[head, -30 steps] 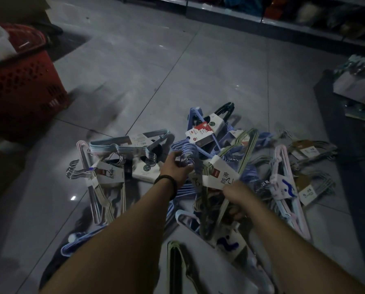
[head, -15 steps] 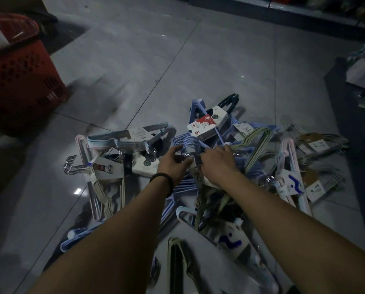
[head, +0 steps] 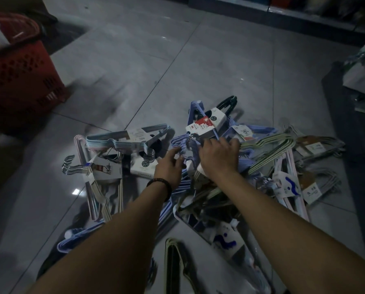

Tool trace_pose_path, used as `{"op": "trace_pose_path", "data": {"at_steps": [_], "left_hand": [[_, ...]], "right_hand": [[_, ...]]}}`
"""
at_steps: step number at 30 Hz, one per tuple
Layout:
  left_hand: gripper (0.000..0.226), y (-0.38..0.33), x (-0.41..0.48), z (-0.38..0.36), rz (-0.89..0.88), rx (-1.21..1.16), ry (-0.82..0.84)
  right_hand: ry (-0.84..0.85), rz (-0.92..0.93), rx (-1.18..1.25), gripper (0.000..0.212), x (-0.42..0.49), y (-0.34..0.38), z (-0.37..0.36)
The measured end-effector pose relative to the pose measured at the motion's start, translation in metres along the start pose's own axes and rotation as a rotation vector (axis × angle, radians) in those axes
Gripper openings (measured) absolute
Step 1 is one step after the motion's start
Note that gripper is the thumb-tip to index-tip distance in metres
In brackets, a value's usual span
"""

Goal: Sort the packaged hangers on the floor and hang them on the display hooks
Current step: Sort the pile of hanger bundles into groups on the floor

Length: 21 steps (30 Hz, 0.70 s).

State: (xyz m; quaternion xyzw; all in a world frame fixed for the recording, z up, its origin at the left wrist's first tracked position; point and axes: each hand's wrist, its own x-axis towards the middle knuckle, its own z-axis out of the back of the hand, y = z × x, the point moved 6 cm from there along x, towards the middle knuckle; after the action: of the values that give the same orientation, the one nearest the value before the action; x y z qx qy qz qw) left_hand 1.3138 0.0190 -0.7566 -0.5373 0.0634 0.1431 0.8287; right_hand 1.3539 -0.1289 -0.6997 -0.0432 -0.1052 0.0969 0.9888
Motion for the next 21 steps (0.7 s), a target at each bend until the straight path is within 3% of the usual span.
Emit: {"op": "trace_pose_path", "data": {"at_steps": [4, 9, 13, 15, 17, 21], "left_hand": [[0.048, 0.0, 0.008, 0.005, 0.001, 0.104, 0.0], [0.042, -0.024, 0.012, 0.016, -0.027, 0.411, 0.039], [0.045, -0.068, -0.018, 0.023, -0.188, 0.212, 0.02], [0.044, -0.084, -0.045, 0.018, -0.223, 0.055, 0.197], [0.039, -0.095, -0.074, 0.011, -0.279, 0.134, 0.392], [0.021, -0.105, -0.127, 0.017, -0.321, 0.178, 0.448]], "right_hand": [[-0.136, -0.096, 0.147, 0.029, 0.012, -0.016, 0.024], [-0.097, -0.12, 0.177, 0.039, 0.012, -0.026, 0.055], [0.039, -0.104, 0.271, 0.041, 0.005, -0.033, 0.09], [0.089, -0.124, 0.311, 0.046, -0.003, -0.036, 0.106], [0.135, -0.126, 0.379, 0.049, -0.015, -0.037, 0.126], [0.253, -0.027, 0.589, 0.052, -0.052, -0.037, 0.163]]}}
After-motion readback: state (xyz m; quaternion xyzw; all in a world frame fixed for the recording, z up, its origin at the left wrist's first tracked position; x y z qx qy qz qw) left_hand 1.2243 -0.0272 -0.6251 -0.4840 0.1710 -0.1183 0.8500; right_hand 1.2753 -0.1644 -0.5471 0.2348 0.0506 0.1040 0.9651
